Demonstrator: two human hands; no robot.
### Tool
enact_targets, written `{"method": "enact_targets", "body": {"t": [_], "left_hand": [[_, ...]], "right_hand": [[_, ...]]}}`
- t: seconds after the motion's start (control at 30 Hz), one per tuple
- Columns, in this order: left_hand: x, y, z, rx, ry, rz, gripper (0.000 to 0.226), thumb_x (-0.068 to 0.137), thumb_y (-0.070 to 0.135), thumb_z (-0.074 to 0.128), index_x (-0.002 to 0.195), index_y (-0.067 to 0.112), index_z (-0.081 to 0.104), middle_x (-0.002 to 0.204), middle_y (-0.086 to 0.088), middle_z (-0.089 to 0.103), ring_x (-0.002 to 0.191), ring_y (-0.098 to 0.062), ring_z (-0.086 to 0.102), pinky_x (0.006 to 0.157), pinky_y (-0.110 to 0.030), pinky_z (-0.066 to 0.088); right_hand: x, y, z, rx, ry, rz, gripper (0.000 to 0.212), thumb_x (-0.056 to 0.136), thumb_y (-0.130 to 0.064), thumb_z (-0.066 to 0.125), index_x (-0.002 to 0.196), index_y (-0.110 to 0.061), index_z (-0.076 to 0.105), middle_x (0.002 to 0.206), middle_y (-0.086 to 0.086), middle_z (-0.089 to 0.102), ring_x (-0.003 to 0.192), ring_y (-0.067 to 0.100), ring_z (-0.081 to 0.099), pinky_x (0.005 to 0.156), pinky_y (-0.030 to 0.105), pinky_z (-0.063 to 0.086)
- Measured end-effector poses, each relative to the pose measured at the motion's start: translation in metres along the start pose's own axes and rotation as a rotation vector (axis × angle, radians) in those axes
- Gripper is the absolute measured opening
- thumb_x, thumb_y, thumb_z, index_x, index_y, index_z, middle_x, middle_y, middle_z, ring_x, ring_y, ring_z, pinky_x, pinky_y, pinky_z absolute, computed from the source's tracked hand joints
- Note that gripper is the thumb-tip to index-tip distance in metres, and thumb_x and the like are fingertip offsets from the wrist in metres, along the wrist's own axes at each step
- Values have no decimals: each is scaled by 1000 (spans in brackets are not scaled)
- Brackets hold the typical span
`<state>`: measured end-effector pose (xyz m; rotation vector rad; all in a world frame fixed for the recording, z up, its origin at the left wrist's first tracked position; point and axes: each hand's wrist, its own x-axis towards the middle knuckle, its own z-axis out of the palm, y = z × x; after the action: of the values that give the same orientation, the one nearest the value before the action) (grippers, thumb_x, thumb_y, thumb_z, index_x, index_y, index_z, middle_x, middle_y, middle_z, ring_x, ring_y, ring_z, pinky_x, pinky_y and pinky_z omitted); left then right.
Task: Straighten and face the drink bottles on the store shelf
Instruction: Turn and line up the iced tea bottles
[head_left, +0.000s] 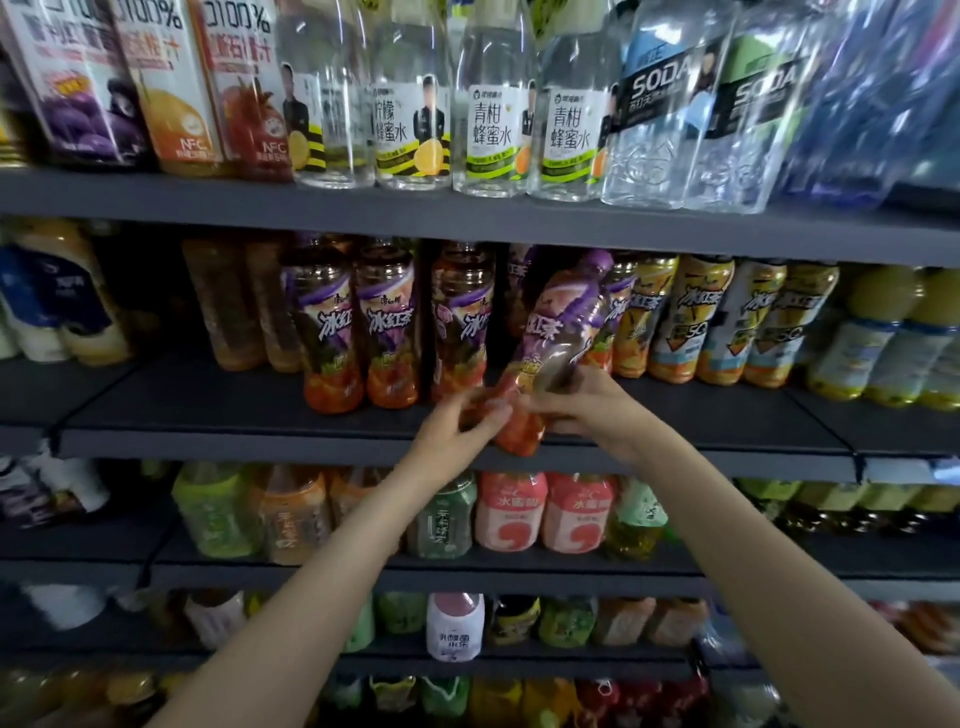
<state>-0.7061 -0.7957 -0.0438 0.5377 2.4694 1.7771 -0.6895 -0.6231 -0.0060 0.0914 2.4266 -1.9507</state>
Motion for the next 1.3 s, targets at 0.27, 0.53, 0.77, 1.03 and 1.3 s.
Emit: {"method": "enact_targets", "body": {"t": [0.27, 0.53, 0.77, 1.03, 1.3], "left_hand": [[-42, 16, -6, -97, 69, 11, 54, 77, 23, 75, 120, 26, 42, 115, 5, 51, 99, -7, 52, 85, -24, 49], [-60, 13, -28, 372, 193, 215, 69, 72, 24, 79, 129, 22, 41, 127, 1, 35, 110, -8, 35, 96, -25, 33], [-54, 31, -42, 214, -156, 27, 64, 78, 31, 73, 134, 18, 43, 126, 5, 53, 114, -8, 49, 91, -20, 39], [-61, 38, -25, 104, -34, 39, 51, 73, 32, 77, 114, 22, 48, 107, 7, 59, 103, -12, 57, 82, -20, 45], [-60, 30, -32, 441, 196, 174, 61, 67, 40, 80, 116, 22, 48, 113, 9, 48, 110, -10, 44, 93, -30, 41]], "right_hand": [[-33, -15, -5, 530, 110, 18, 27, 84, -30, 67, 108, -19, 60, 101, 2, 71, 97, 18, 65, 76, 30, 53], [-55, -13, 13, 652, 234, 37, 50, 76, -24, 78, 118, -7, 56, 112, 13, 66, 99, 25, 66, 65, 34, 59], [-68, -35, 9, 293, 85, -234, 28, 76, -13, 75, 101, -16, 62, 103, 3, 70, 99, 18, 67, 82, 32, 55], [-64, -54, 16, 134, 96, -290, 33, 80, -23, 73, 109, -17, 59, 105, -1, 68, 95, 12, 67, 72, 24, 57], [-52, -44, 28, 292, 227, -116, 60, 69, -29, 83, 118, -9, 54, 105, 9, 69, 91, 20, 69, 77, 36, 59]]}}
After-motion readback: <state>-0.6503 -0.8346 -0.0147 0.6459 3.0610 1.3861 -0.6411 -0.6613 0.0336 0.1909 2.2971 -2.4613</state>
